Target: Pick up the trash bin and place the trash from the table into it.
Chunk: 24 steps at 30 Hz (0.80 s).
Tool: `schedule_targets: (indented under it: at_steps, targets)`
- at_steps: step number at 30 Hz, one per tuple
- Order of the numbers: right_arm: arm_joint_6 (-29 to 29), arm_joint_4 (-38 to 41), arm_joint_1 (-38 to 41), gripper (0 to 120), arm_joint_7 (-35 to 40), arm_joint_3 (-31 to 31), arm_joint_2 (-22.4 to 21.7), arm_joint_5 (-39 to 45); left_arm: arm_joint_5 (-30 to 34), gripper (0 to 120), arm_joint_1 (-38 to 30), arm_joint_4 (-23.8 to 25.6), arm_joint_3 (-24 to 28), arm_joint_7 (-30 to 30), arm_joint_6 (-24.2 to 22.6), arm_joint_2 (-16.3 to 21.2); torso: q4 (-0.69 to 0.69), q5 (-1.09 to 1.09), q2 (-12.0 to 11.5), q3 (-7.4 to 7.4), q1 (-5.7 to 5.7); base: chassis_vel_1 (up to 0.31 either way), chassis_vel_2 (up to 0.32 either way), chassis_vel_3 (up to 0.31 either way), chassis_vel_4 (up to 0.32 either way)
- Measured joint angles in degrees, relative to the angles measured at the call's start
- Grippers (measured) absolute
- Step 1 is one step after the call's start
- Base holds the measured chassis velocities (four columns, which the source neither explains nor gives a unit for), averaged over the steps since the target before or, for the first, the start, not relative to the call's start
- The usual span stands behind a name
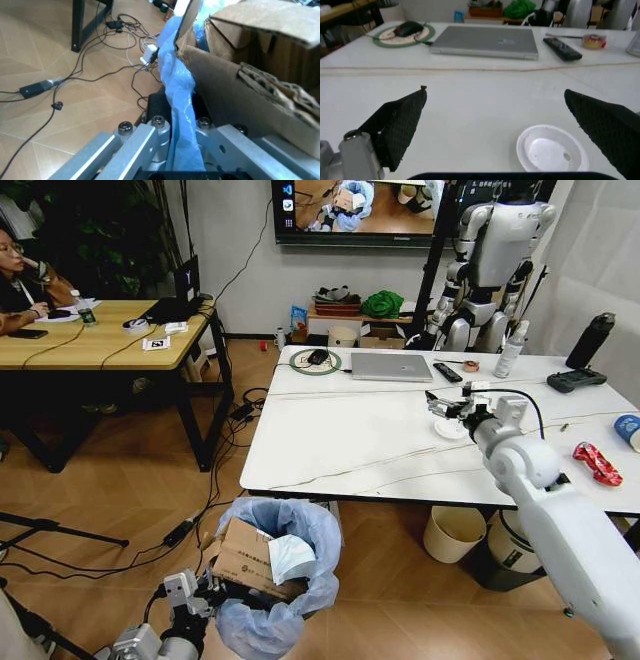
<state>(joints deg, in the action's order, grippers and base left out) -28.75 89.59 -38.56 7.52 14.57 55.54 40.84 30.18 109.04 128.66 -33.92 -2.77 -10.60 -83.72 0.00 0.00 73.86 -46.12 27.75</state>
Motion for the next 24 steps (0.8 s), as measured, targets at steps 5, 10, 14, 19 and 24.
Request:
schedule_targets:
  at_steps: [5, 10, 14, 19, 24]
  targets:
    - [-2.5, -6.7, 3.5, 100, -1.9, -2.2, 1.7, -0.9, 0.0, 0, 0.1, 0.4, -0.7, 0.1, 0.0, -0.3, 0.00, 0.00, 0.0, 0.00, 0.00, 0.000, 0.000, 0.000, 0.000]
    - [-2.9, -10.7, 5.0, 100, -3.5, -3.1, 2.8, -2.6, 0.1, 0, 0.2, 0.8, -1.4, 0.1, 0.1, -0.5, 0.00, 0.00, 0.0, 0.00, 0.00, 0.000, 0.000, 0.000, 0.000]
    - [-2.9, -14.1, 6.2, 100, -4.5, -3.3, 4.0, -4.4, 0.2, 0, 0.4, 1.1, -2.0, 0.1, 0.1, -0.6, 0.00, 0.00, 0.0, 0.00, 0.00, 0.000, 0.000, 0.000, 0.000]
    - [-2.7, -17.0, 7.2, 100, -4.9, -3.5, 4.6, -5.8, 0.2, 0, 0.5, 1.2, -2.1, 0.1, 0.1, -0.7, 0.00, 0.00, 0.0, 0.00, -0.01, 0.000, 0.000, 0.000, 0.000]
    - [-2.6, -18.7, 7.6, 100, -5.0, -3.4, 4.8, -6.5, 0.1, 0, 0.5, 1.4, -2.0, 0.1, 0.1, -0.9, 0.00, 0.00, 0.0, 0.00, -0.01, 0.000, 0.000, 0.000, 0.000]
